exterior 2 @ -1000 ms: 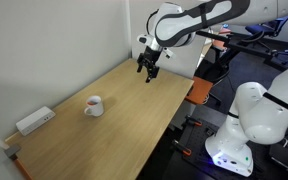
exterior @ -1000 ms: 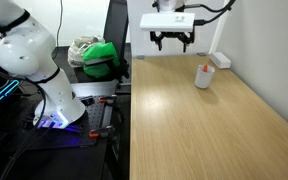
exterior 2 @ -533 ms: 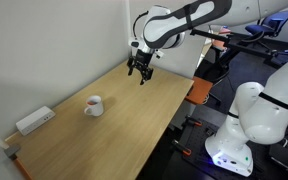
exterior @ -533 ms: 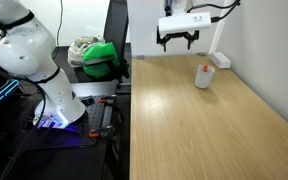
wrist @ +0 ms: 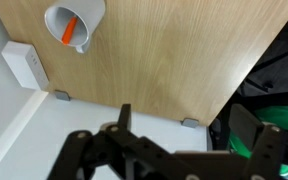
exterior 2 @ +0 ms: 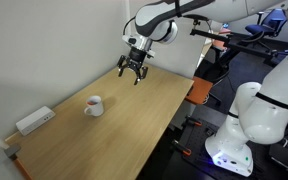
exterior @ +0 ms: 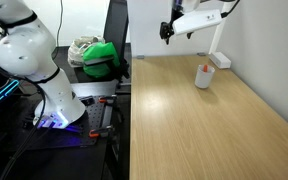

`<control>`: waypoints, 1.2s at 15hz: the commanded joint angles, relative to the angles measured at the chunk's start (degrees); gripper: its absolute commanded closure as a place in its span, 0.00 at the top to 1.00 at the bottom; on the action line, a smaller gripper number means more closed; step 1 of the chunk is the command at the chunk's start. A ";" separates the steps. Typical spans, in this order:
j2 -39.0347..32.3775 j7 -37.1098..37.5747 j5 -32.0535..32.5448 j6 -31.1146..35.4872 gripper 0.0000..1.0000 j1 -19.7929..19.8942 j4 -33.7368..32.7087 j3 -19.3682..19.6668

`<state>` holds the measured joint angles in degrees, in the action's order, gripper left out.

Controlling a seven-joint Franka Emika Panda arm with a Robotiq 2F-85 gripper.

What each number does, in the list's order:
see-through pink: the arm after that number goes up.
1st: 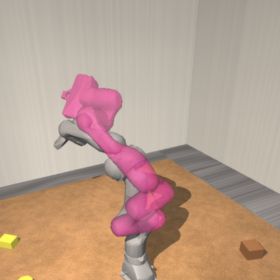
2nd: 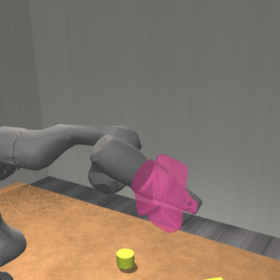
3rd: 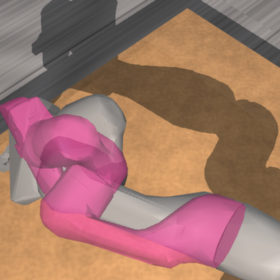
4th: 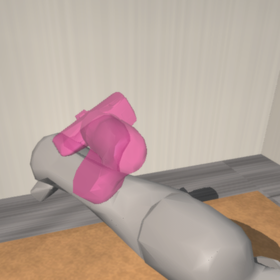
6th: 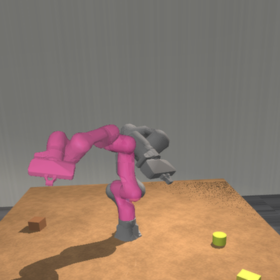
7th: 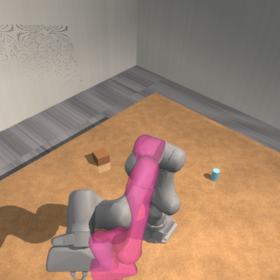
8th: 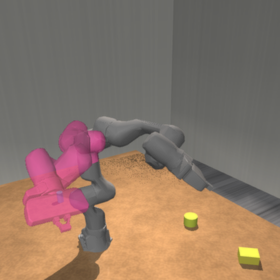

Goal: Pick the marker from the cup and put it on the table

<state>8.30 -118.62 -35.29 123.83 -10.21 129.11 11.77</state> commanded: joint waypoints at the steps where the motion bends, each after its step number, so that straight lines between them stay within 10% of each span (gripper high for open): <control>1: -4.47 -9.07 -5.21 -9.92 1.00 3.40 -6.22 -1.75; 6: -9.22 -12.78 -8.17 -19.11 1.00 7.21 -11.96 -4.06; 13: -7.23 -11.30 -6.56 -15.93 1.00 8.59 -8.62 -5.99; 18: -7.79 -18.28 -16.68 -7.47 1.00 9.15 -7.10 -6.92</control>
<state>0.99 -132.59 -46.45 112.30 -2.48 121.22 6.60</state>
